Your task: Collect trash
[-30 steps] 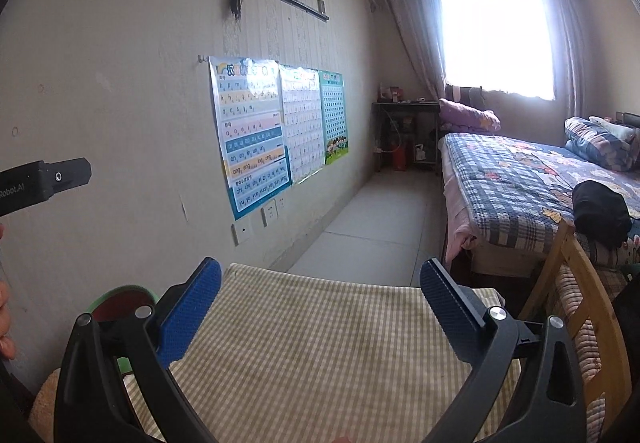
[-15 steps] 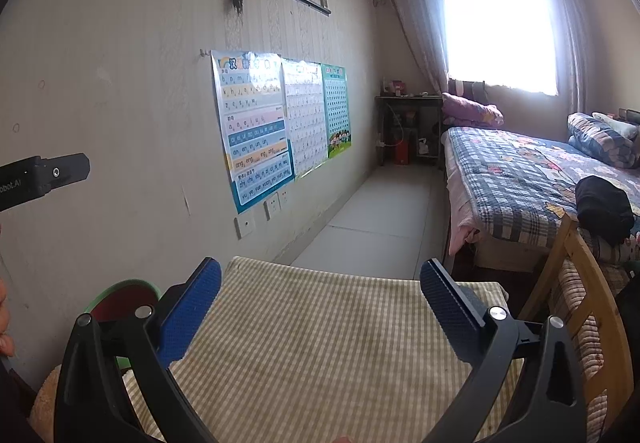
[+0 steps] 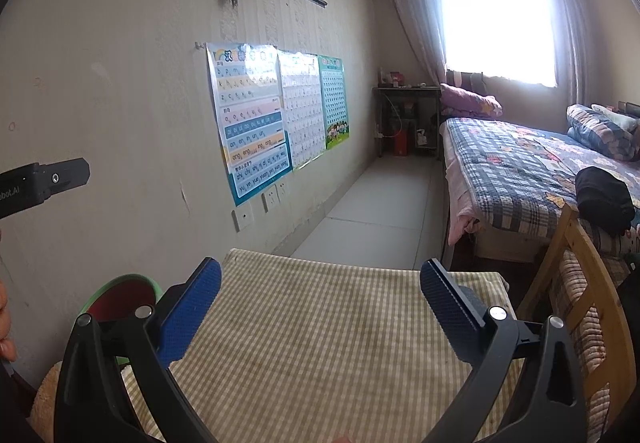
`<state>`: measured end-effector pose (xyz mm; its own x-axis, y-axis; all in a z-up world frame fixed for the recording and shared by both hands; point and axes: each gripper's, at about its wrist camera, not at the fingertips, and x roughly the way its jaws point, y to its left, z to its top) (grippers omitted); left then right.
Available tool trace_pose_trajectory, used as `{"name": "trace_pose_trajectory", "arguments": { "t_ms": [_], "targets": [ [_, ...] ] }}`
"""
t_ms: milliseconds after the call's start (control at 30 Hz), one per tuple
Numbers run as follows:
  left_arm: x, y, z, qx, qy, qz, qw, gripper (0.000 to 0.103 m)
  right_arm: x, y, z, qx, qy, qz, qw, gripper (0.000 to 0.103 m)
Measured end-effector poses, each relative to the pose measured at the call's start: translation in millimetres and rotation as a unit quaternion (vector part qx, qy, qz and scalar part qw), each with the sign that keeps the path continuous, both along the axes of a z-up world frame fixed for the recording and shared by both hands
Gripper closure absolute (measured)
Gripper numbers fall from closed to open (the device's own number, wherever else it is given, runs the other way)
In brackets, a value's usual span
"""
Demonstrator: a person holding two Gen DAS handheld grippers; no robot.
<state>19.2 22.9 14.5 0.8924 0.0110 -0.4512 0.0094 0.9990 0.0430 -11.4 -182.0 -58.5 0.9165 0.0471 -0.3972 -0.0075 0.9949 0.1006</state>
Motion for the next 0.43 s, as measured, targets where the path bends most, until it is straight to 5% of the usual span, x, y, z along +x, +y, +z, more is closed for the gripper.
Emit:
{"name": "trace_pose_trajectory", "arguments": {
  "t_ms": [100, 200, 367, 433],
  "targets": [
    [0.4, -2.2, -5.8, -0.005, 0.005, -0.011, 0.9999, 0.005, 2.2, -1.0, -3.9, 0.0, 0.008, -0.002, 1.0, 0.007],
    [14.8, -11.6, -33.2, -0.021, 0.054, -0.041, 0.9975, 0.005, 14.6, -4.2, -18.3, -0.007, 0.052, -0.015, 0.999, 0.007],
    [49.9, -39.2, -148.5, -0.027, 0.217, -0.065, 0.9736, 0.005, 42.3, -26.7, -86.2, -0.008, 0.173, -0.047, 0.984, 0.007],
    [58.3, -48.7, -195.2, -0.035, 0.251, -0.057, 0.9656, 0.005, 48.6, -36.9, -118.9, -0.038, 0.204, -0.082, 0.975, 0.007]
  ]
}}
